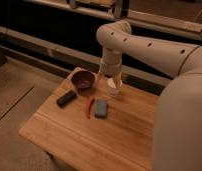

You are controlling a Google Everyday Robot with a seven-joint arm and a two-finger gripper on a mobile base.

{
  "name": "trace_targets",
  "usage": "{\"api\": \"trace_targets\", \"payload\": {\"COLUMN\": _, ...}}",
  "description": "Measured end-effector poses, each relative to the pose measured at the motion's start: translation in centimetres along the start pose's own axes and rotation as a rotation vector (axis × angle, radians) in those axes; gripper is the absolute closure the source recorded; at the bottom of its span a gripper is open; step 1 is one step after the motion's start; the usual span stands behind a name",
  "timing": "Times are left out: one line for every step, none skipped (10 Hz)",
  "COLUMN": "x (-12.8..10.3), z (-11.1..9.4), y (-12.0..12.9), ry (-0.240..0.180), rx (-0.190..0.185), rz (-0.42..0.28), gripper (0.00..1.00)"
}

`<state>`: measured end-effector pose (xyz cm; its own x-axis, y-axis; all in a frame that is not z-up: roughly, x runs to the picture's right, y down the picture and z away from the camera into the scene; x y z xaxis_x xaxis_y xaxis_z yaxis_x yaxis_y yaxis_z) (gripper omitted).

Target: Pick up the ceramic cup

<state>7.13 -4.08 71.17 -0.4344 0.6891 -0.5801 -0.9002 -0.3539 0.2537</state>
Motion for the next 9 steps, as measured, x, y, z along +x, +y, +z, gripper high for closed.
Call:
{"api": "trace_targets", "payload": {"x": -1.6, "z": -0.7, "y": -1.3, "ry": -0.013, "rx": 0.005, "rz": 0.055, "gripper": 0.35}}
{"api": "trace_targets", "payload": {"x": -2.9, "z": -1.4, "y": -2.3, "ry": -0.027, "rx": 0.008, "rz": 0.095, "gripper": 0.35}}
{"api": "trace_targets", "payload": {"x": -3.6, "z": -1.9, "y": -2.9, "ry": -0.034, "rx": 0.010, "rz": 0.114, "gripper": 0.35}}
{"api": "trace_targets", "payload": {"x": -4.2, "z": -2.2, "y": -3.1, "ry": -0.037, "rx": 0.006, "rz": 0.128, "gripper": 0.35}}
{"api": "trace_targets", "payload": {"x": -4.6, "z": -2.1, "y": -3.2, "ry": -0.034, "rx": 0.003, "rz": 0.137, "gripper": 0.35}}
{"api": "trace_targets", "payload": {"x": -4.7, "z": -1.5, "y": -3.1, "ry": -0.025, "rx": 0.005, "rz": 0.139, "gripper": 0.35}}
{"api": "trace_targets", "payload": {"x": -4.9, "z": -0.8, "y": -2.8, "ry": -0.016, "rx": 0.008, "rz": 0.136, "gripper": 0.35}}
{"api": "trace_targets", "payload": {"x": -5.1, "z": 0.1, "y": -2.8, "ry": -0.004, "rx": 0.016, "rz": 0.137, "gripper": 0.35}}
{"api": "trace_targets", "payload": {"x": -5.3, "z": 0.7, "y": -3.0, "ry": 0.006, "rx": 0.020, "rz": 0.141, "gripper": 0.35}}
